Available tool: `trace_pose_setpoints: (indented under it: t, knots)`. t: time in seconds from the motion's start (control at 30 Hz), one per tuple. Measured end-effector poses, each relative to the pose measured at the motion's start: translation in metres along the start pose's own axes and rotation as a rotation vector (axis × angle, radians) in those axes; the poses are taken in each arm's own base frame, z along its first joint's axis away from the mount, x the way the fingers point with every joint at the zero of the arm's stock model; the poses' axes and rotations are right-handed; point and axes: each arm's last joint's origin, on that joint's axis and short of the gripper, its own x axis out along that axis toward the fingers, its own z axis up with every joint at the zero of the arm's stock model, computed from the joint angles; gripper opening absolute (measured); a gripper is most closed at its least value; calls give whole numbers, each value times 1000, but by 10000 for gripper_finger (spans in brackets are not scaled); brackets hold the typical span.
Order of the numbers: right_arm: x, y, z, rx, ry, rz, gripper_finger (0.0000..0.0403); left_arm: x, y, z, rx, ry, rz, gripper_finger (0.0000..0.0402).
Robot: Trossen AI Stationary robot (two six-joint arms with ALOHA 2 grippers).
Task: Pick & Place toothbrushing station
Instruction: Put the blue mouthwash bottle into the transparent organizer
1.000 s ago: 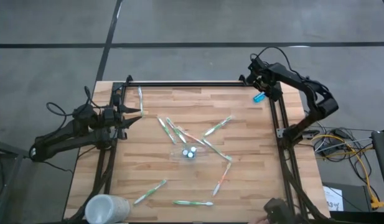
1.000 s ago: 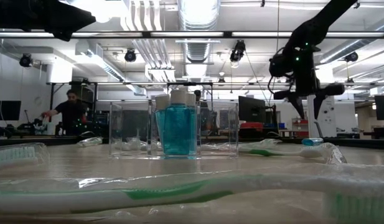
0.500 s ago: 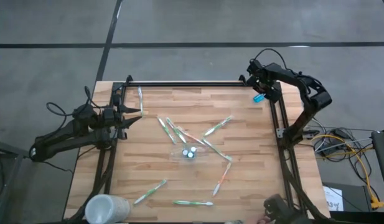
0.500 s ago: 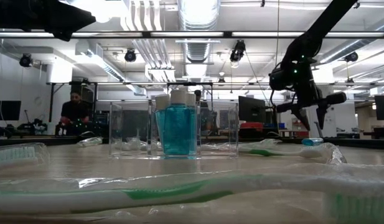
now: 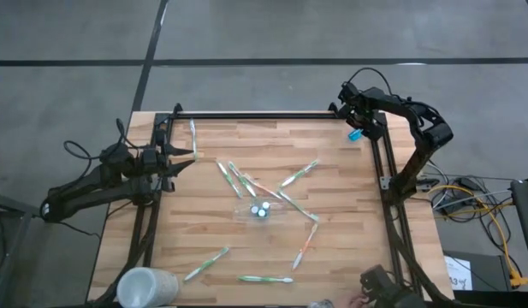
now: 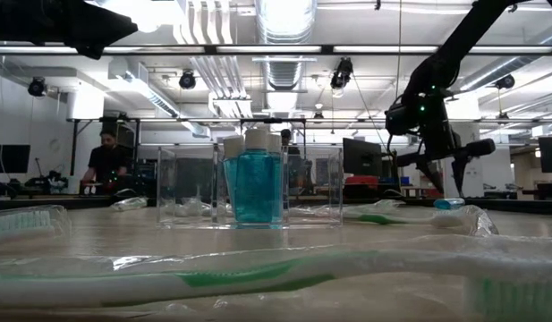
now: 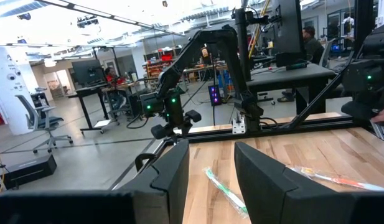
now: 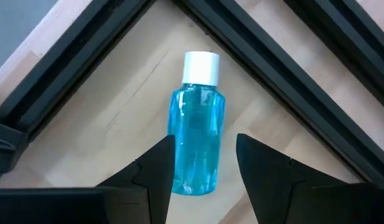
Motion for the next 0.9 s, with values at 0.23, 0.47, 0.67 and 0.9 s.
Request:
trace_pose_setpoints:
  t: [0.23, 0.47, 0.67, 0.9]
  knots:
    - [1, 0, 0, -4, 31, 5, 164, 0, 0, 0, 0, 0, 0, 133]
    - [3, -2, 0, -18, 44, 2, 164, 0, 0, 0, 0, 0, 1, 133]
    - [7, -5, -2, 7, 47, -18, 164, 0, 0, 0, 0, 0, 0, 133]
    - [10, -6, -2, 33, 45, -8, 164, 0, 0, 0, 0, 0, 0, 133]
